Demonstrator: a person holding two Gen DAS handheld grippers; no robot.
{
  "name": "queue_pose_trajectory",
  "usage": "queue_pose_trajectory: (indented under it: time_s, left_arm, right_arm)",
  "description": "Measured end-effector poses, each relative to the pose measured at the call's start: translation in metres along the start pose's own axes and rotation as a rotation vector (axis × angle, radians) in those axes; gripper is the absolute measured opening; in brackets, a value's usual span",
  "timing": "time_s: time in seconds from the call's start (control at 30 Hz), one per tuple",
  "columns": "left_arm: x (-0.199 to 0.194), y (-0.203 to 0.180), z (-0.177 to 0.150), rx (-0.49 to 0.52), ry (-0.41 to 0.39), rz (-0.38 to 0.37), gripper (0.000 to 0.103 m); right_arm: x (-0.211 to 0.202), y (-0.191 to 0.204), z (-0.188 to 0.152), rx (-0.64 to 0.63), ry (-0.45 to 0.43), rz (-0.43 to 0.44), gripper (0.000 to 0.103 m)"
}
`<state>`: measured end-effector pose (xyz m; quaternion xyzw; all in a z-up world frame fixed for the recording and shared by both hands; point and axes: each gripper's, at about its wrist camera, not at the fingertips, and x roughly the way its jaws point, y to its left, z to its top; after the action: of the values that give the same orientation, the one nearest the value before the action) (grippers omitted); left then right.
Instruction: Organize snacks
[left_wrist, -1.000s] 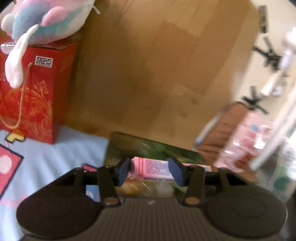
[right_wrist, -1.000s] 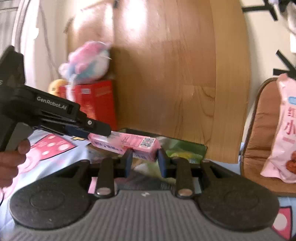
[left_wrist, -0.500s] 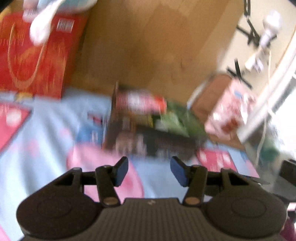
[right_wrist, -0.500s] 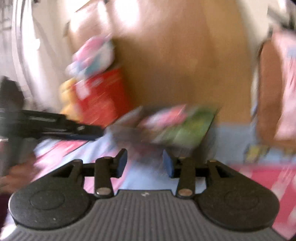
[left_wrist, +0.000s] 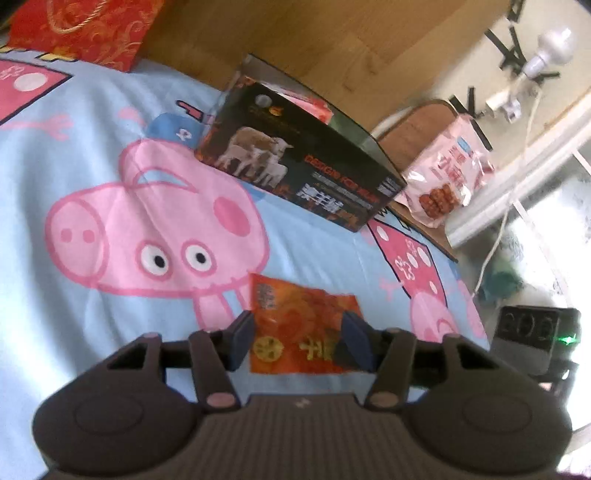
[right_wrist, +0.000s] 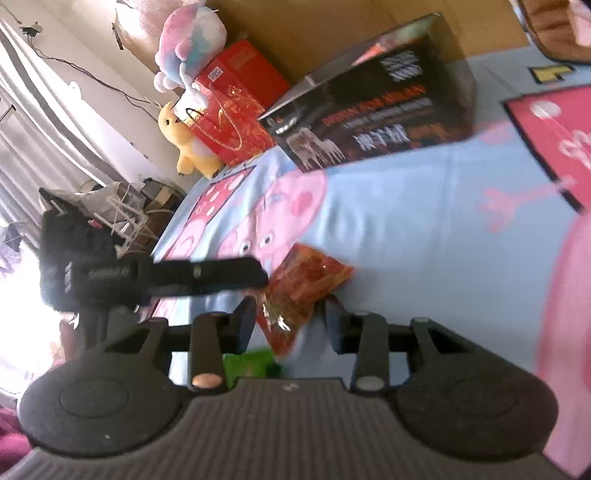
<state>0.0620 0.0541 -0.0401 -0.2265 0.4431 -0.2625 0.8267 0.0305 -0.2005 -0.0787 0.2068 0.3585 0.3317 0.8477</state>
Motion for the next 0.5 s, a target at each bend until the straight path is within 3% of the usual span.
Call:
queue_pose_trajectory:
  time_s: [0.03, 0.13, 0.27, 0.37, 0.43, 0.5]
  left_arm:
    - [-0.001, 0.002, 0.001, -0.011, 0.000, -0.001, 0.054]
    - [-0.007, 0.007, 0.003, -0.039, -0.004, -0.010, 0.056]
    - [-0.016, 0.012, 0.006, -0.068, -0.041, -0.005, 0.061]
    - [-0.016, 0.010, 0.010, -0.083, -0.040, -0.053, 0.068]
    - [-0.013, 0.002, 0.012, -0.073, -0.034, -0.089, 0.078]
    - [-0.008, -0.007, 0.012, -0.064, -0.028, -0.112, 0.079]
  right_arm:
    - [0.006, 0.000, 0.002, -0.006, -0.011, -0.029, 0.025]
    - [0.012, -0.018, 0.009, 0.117, 0.000, 0.026, 0.020]
    - [0.001, -0.045, 0.008, 0.295, -0.022, 0.123, 0.018]
    - [-0.012, -0.062, 0.008, 0.403, -0.060, 0.189, 0.016]
    - [-0.019, -0.068, 0.009, 0.436, -0.083, 0.222, 0.016]
    - [-0.023, -0.071, 0.010, 0.464, -0.104, 0.255, 0.016]
